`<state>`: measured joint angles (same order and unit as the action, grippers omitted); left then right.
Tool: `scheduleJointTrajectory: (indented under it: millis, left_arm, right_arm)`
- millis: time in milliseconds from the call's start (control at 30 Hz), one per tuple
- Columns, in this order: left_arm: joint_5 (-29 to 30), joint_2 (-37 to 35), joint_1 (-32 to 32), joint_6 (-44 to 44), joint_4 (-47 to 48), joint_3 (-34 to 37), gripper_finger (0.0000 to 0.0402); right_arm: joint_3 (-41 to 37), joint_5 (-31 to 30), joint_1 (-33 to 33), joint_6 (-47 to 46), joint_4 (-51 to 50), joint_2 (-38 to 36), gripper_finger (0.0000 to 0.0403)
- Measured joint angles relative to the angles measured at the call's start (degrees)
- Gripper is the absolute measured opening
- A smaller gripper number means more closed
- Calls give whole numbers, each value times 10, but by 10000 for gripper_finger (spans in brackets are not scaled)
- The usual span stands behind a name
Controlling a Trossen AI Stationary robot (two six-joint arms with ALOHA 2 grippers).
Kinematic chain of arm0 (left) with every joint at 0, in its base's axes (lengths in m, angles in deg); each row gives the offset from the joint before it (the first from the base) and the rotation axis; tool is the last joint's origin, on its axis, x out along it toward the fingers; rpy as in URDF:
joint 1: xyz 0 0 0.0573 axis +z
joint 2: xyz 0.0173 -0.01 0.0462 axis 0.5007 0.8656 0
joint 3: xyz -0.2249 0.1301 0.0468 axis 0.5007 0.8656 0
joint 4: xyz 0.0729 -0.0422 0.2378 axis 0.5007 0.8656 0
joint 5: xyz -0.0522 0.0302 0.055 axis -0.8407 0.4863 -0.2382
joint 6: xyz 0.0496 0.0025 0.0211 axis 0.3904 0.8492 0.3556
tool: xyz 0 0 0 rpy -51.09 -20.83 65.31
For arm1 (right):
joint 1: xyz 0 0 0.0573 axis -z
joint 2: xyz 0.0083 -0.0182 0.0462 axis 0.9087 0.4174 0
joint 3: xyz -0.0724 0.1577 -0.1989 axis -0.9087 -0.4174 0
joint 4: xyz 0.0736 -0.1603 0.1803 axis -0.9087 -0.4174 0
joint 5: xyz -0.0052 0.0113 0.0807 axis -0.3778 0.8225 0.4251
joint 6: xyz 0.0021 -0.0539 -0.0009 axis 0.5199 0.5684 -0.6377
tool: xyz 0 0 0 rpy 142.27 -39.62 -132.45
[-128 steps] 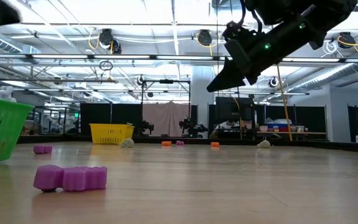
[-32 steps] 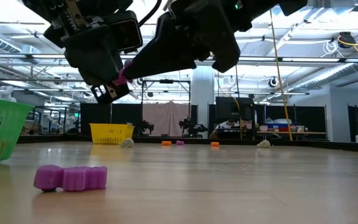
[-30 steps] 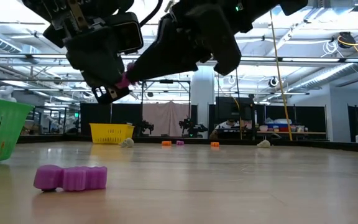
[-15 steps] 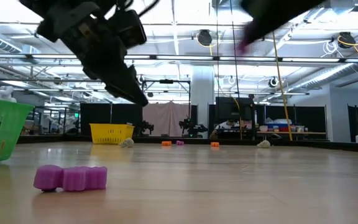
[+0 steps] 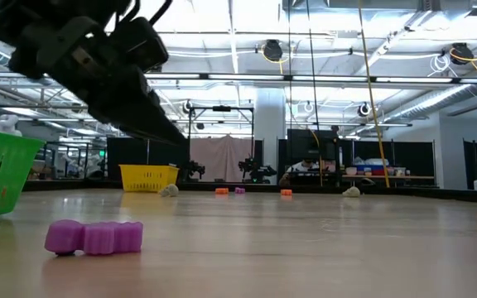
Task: Sort Halloween decoration
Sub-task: Put the purple skeleton toy into the blue bin, then put the orange skeleton toy into the green bin
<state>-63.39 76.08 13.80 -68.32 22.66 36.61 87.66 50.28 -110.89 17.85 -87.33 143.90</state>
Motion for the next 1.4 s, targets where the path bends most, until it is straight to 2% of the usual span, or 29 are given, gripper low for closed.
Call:
scheduleJointTrajectory:
  millis: [100,267,500,633,767,967,1167,1300,1400]
  left_arm:
    - [0,-6,0,-1,-23,21,45]
    - [34,-52,1,16,8,29,20]
    - [65,-151,23,35,93,28,1]
    - [72,-182,37,46,128,28,0]
    - [67,-188,53,46,123,38,0]
    - [39,-187,82,47,42,103,0]
    - [-5,-188,118,46,-64,171,0]
    - [-16,-188,144,46,-78,188,0]
    - [-20,-188,159,49,-85,195,0]
  right_arm:
    - [-45,38,2,-21,20,0,6]
    - [-80,42,2,-34,16,0,39]
    - [-34,40,5,-27,-57,0,140]
    - [19,-7,6,-7,-138,0,164]
    - [76,-68,12,39,-189,0,132]
    - [98,-186,58,180,-186,-11,16]
    - [45,-199,169,368,-21,-34,3]
    - [-3,-182,261,484,125,-52,1]
    - [-33,-170,331,538,201,-54,1]
